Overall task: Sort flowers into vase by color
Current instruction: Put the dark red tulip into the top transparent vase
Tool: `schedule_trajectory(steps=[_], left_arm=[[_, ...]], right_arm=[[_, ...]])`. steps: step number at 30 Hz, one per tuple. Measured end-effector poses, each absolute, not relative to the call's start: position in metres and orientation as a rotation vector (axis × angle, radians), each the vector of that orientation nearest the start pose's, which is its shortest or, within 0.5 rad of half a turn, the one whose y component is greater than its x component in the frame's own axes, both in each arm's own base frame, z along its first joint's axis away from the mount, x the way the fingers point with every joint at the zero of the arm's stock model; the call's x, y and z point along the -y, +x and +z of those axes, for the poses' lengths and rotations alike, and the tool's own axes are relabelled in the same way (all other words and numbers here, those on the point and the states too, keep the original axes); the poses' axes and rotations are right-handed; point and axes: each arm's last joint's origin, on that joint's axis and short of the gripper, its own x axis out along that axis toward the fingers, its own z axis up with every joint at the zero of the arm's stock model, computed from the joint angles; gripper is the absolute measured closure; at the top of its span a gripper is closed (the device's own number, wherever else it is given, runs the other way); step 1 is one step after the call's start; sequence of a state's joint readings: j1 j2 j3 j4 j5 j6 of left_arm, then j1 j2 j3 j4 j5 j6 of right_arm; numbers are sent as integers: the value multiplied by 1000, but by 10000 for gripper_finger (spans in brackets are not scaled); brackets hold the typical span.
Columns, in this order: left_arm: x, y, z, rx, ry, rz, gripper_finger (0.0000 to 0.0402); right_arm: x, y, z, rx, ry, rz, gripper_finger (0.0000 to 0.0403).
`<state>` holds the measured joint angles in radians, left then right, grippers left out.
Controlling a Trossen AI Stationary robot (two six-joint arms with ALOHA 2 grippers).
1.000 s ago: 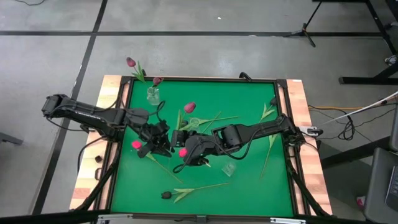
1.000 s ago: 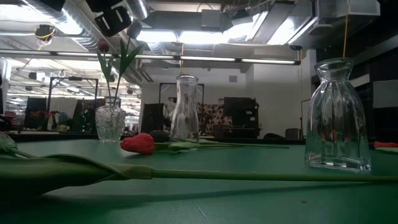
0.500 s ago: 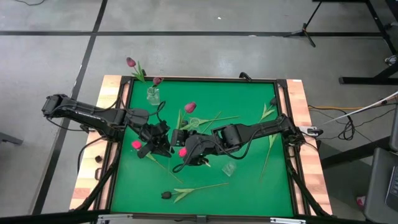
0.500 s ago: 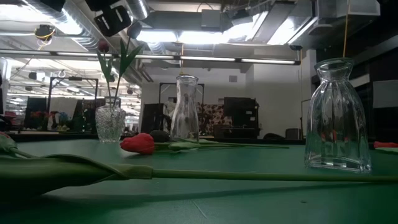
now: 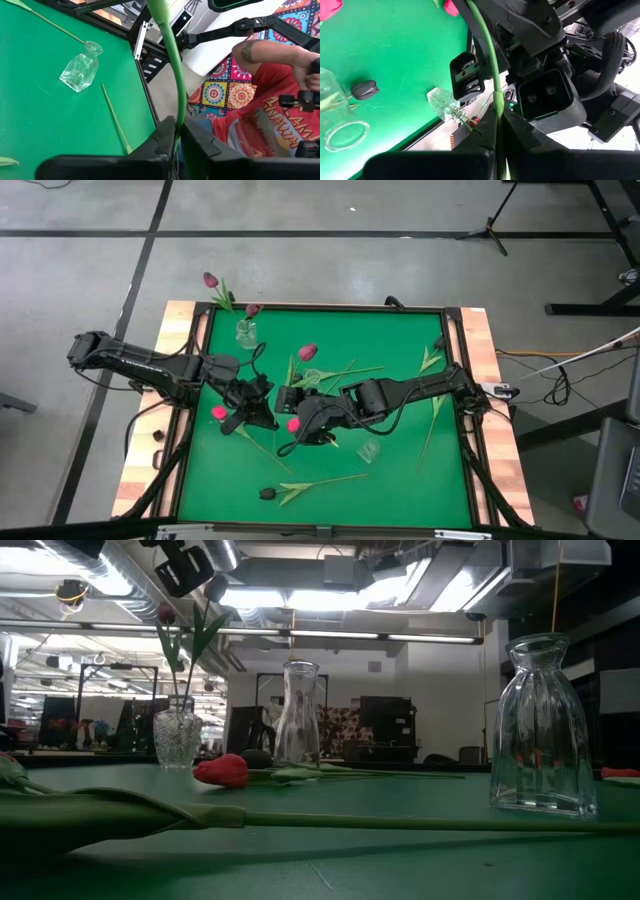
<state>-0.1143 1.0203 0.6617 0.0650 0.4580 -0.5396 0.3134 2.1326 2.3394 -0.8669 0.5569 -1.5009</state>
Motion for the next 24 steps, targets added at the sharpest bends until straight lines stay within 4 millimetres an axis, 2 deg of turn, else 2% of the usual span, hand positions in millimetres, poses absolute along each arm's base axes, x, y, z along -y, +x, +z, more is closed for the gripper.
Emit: schedule_trajectory(steps=[11, 24], left_arm=[[38, 219, 272, -437, -571, -474, 392], [33, 219, 278, -337, -526, -333, 393]], right_arm=[[-128, 443, 380, -676, -1674, 259, 373], [-130, 441, 381, -733, -1576, 103, 195]])
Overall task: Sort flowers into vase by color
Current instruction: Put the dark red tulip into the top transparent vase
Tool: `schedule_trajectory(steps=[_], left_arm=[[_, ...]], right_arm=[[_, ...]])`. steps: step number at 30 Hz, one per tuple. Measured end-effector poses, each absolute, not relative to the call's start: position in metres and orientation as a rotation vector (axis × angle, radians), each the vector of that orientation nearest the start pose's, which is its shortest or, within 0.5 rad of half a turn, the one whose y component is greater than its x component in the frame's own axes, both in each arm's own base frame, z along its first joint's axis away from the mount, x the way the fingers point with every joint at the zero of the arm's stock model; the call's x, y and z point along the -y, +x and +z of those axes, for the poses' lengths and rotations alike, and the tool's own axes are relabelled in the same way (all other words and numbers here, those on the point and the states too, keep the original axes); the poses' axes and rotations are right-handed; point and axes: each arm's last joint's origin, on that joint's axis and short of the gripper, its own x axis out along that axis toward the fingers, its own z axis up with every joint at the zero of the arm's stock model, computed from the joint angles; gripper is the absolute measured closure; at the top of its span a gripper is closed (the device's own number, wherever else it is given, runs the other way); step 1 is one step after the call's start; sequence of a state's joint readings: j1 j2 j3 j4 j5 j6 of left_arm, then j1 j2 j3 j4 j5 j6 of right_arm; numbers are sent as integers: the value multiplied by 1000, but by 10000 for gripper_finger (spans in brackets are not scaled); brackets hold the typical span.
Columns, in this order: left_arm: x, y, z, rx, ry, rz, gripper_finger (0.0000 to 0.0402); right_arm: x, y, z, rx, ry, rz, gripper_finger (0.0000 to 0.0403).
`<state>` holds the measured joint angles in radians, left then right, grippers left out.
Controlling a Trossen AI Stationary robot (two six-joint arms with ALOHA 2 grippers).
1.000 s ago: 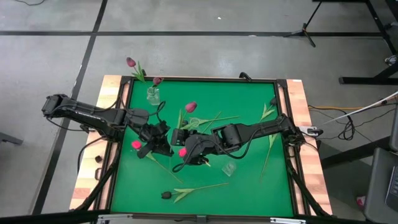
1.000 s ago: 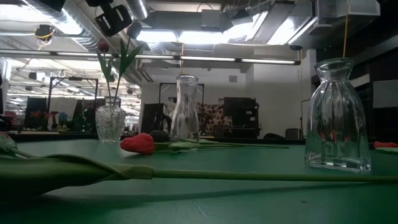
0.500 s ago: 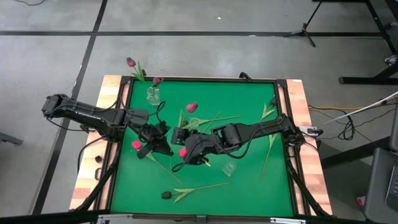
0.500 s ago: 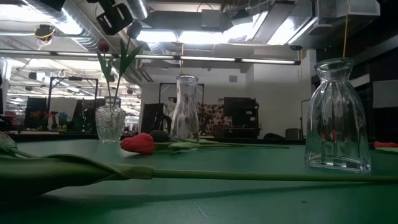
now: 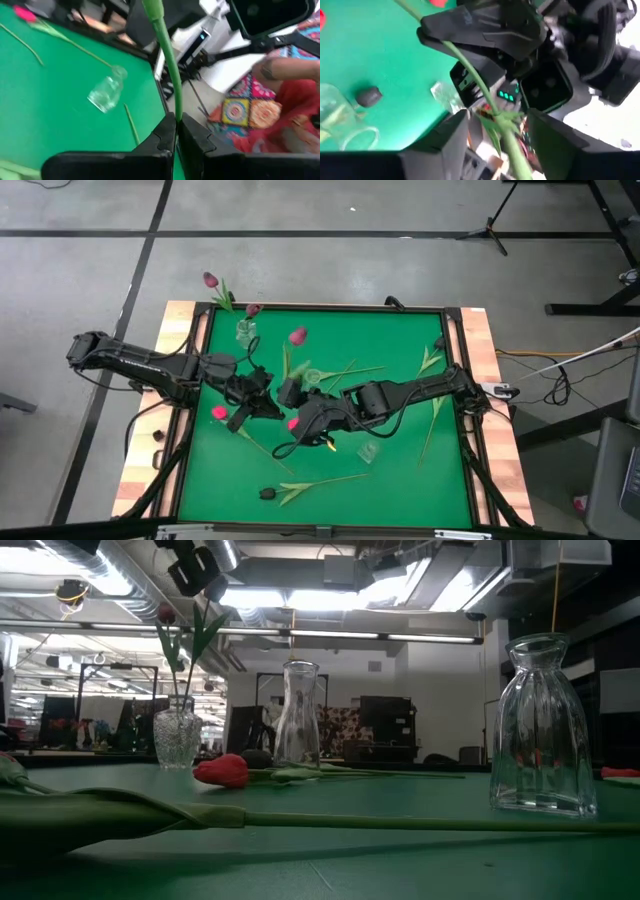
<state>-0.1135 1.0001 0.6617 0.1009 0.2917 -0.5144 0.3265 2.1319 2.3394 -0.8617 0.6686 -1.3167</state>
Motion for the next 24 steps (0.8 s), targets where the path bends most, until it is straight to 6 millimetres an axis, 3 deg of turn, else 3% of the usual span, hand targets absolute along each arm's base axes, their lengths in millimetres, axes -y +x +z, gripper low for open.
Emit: schedule_trajectory(steps=[6, 13, 18, 24], left_arm=[[24, 209, 289, -255, -497, -238, 393], [11, 192, 298, -207, -434, -107, 393], [4, 176, 302, -181, -366, 94, 393], [-2, 160, 304, -143, -231, 448, 393]], right_arm=[[-137, 437, 383, -787, -1590, -27, 156], [-131, 430, 391, -829, -1507, -181, 144], [-119, 407, 418, -794, -1349, -263, 144], [-98, 365, 451, -776, -1112, -367, 143]])
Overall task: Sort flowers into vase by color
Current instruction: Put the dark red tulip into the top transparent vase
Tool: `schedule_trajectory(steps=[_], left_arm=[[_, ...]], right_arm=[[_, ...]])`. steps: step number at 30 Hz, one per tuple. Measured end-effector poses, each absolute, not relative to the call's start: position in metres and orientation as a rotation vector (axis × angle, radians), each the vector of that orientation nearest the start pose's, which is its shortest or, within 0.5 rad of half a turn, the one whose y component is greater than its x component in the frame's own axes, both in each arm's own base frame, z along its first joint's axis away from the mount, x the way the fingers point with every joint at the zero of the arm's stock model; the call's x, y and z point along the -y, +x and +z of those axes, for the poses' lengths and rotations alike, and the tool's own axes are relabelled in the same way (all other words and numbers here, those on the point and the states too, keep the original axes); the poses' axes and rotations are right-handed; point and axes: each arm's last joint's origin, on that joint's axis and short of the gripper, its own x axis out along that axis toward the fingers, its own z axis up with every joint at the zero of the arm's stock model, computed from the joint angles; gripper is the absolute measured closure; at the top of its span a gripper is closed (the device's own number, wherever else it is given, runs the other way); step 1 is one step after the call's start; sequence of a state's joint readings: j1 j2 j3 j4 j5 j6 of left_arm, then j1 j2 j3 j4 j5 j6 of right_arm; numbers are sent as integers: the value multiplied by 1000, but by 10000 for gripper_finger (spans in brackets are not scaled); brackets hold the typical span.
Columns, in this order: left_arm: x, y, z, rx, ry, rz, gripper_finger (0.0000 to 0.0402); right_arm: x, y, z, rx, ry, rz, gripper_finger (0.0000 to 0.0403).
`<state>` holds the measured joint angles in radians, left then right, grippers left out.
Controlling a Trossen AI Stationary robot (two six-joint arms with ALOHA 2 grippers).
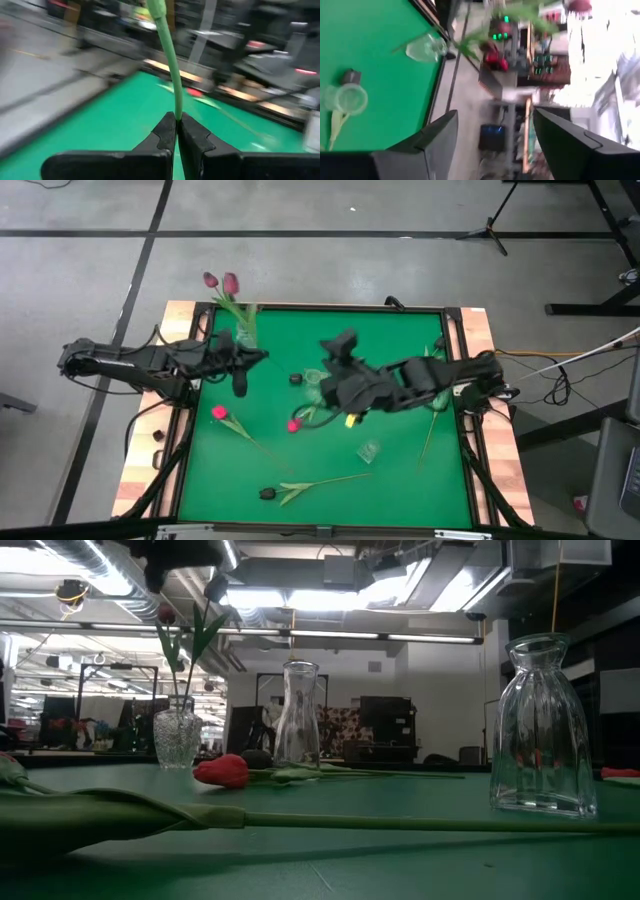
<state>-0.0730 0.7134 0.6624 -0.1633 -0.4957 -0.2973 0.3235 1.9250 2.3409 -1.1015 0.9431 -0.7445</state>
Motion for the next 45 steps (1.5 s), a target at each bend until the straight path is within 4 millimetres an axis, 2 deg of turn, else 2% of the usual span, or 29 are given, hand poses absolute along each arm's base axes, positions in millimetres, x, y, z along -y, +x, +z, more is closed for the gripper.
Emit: schedule_trajectory(steps=[8, 14, 17, 24, 31, 38, 45], left_arm=[[-4, 151, 299, -155, -128, 768, 393], [-5, 144, 294, -145, -119, 969, 393], [-6, 141, 288, -164, -137, 1007, 393], [-7, 133, 277, -253, -170, 990, 393], [-10, 116, 282, -251, -221, 935, 393], [-12, 91, 289, -148, -285, 861, 393], [-12, 79, 266, 2, -317, 746, 393]], right_arm=[[-83, 325, 467, -809, -933, -444, 143], [-80, 316, 462, -859, -873, -465, 143], [-79, 313, 460, -878, -854, -474, 143], [-78, 310, 458, -901, -829, -487, 143], [-78, 309, 457, -909, -789, -475, 143], [-78, 308, 456, -914, -778, -472, 143], [-78, 308, 456, -913, -775, -473, 143]])
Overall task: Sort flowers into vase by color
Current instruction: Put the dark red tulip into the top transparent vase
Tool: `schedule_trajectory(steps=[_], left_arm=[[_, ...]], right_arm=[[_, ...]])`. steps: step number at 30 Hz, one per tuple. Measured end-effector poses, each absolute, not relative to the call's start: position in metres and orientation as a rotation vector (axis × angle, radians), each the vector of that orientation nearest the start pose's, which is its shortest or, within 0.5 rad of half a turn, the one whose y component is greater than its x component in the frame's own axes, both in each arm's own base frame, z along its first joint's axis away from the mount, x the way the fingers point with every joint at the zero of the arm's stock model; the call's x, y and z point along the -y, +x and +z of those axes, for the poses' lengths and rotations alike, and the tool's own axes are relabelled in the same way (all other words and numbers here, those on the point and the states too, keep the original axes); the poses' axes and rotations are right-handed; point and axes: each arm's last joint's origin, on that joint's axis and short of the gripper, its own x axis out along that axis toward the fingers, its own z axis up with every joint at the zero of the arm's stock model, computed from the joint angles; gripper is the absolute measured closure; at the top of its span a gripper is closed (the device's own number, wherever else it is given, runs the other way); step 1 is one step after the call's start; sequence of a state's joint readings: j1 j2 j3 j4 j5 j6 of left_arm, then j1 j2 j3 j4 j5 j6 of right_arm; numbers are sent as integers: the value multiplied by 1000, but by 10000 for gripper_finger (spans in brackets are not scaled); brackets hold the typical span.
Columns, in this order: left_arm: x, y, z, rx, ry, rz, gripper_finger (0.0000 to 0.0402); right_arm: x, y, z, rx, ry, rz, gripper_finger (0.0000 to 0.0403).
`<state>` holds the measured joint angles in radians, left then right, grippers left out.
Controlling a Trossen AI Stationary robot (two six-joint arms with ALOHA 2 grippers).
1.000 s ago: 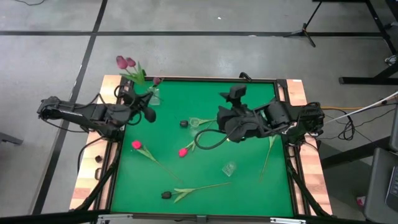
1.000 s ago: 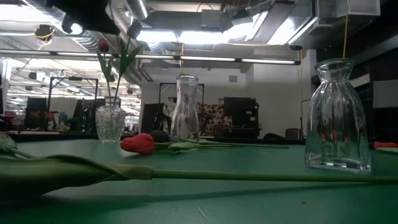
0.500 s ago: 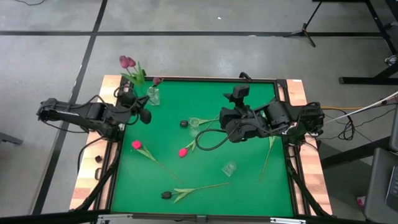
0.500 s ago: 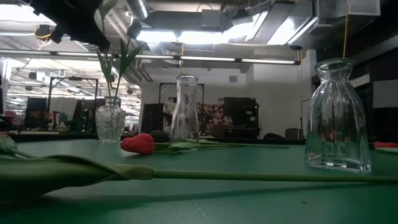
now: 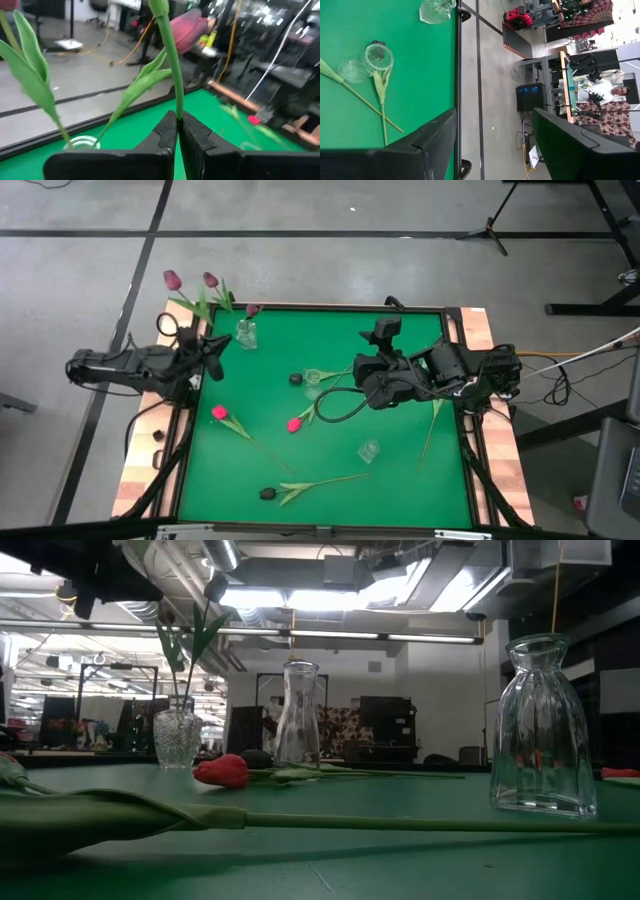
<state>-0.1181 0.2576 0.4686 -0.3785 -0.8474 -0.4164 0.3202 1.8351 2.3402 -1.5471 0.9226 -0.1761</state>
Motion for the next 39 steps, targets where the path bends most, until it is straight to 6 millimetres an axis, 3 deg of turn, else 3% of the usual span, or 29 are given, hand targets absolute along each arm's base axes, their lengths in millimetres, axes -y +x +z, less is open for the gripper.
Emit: schedule_trajectory(steps=[8, 23, 27, 33, 39], left_arm=[[-14, 68, 254, 89, -340, 713, 393], [-2, 72, 263, 99, -370, 251, 393], [-4, 66, 265, 132, -353, 274, 393], [-12, 47, 269, 164, -381, 453, 393], [-18, 45, 269, 157, -335, 694, 393]], right_arm=[[-78, 308, 456, -913, -775, -473, 143], [-79, 309, 455, -919, -759, -441, 143], [-79, 309, 455, -920, -744, -439, 143], [-78, 307, 454, -940, -757, -435, 143], [-78, 307, 454, -938, -754, -436, 143]])
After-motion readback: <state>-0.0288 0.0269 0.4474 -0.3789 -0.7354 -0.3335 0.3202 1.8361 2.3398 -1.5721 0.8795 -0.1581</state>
